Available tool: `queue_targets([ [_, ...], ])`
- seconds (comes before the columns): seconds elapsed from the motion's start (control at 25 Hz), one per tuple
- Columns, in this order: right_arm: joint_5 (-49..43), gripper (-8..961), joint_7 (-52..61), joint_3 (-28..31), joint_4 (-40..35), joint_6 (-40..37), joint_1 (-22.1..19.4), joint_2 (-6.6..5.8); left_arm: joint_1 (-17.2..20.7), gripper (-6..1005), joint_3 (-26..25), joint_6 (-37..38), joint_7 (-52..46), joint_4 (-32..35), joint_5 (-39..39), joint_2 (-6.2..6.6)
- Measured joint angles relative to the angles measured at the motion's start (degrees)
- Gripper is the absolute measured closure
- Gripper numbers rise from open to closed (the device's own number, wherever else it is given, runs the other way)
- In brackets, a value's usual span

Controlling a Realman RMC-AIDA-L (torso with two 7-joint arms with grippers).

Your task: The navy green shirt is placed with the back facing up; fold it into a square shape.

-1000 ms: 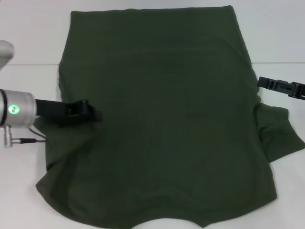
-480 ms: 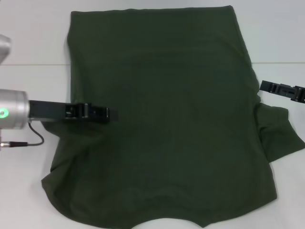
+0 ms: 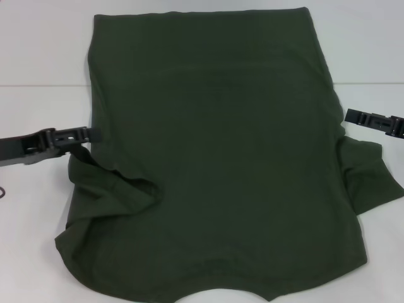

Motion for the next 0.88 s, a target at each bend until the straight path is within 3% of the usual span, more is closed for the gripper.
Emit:
queue_targets([
  [0.24,0.0,14,0.0,0.0,0.0,-0.1,0.2,-0.06,0.1,230,0.8,-9.5,-8.2,-0.6,4.9,-0.60],
  [0.64,0.0,14,0.0,0.0,0.1,-0.1,0.2,-0.11,-3.6,233,1.2,-20.7,-10.3,-10.3,8.3,-0.01],
  [0.72,0.1,14,0.1,0.0,0.1,-0.2,0.1,-0.13,-4.0,233,2.1,-19.4,-9.4,-10.8,8.5,0.08],
  [0.88,0.1,14,0.2,0.0,0.1,-0.4,0.1,-0.18,-4.8,233,2.7,-7.2,-3.6,-9.4,5.9,0.19],
])
